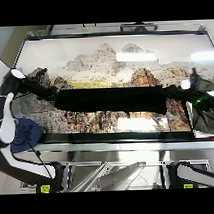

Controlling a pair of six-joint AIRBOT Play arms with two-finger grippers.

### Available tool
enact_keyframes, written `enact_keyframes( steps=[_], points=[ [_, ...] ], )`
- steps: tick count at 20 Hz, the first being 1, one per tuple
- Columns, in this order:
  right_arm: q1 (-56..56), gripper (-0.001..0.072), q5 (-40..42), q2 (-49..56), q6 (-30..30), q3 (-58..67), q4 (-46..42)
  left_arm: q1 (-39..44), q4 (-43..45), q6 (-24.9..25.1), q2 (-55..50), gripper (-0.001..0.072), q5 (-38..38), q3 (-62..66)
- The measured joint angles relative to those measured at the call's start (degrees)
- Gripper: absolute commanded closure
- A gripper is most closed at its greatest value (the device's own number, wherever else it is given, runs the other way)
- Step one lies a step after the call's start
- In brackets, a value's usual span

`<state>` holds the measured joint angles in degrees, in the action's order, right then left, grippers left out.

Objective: Fold the shirts.

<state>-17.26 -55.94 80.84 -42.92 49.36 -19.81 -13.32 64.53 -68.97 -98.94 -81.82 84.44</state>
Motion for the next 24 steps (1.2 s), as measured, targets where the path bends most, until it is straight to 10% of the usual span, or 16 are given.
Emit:
enact_keyframes(
  steps=[4, 6, 7, 9, 10, 20, 23, 24],
  points=[
    [2.2, 0.0681, 3.6, 9.5, 3.7, 4.9, 0.4, 0.9, 0.0, 0.0, -8.6, 0.0693, 0.6, 6.5],
    [2.2, 0.0326, 3.2, 11.2, 4.5, 7.1, 0.0, 1.1, 0.0, 0.0, -11.9, 0.069, -1.9, 10.0],
    [1.7, 0.0222, 2.0, 11.5, 4.9, 8.3, -0.5, 1.2, 0.0, 0.0, -13.0, 0.0586, -3.3, 11.7],
    [0.0, -0.0001, -0.4, 11.2, 4.1, 11.2, -2.9, 1.2, 0.0, 0.0, -14.5, 0.0086, -5.8, 15.7],
    [-1.1, -0.0001, -1.4, 11.0, 2.6, 12.5, -4.9, 1.2, 0.0, -0.1, -14.9, 0.0005, -7.0, 17.6],
    [-4.3, -0.0001, -8.3, 17.6, -7.2, 15.9, -15.7, 1.2, -3.5, -5.7, -16.0, 0.0028, -11.4, 30.3],
    [-3.0, 0.0108, -10.7, 20.1, -7.5, 16.1, -14.5, 1.7, -9.4, -5.9, -16.0, 0.0027, -11.6, 30.8],
    [-2.6, 0.0327, -11.0, 20.7, -7.6, 16.1, -14.3, 2.3, -11.7, -5.8, -16.1, 0.0028, -11.6, 30.8]
  ],
)
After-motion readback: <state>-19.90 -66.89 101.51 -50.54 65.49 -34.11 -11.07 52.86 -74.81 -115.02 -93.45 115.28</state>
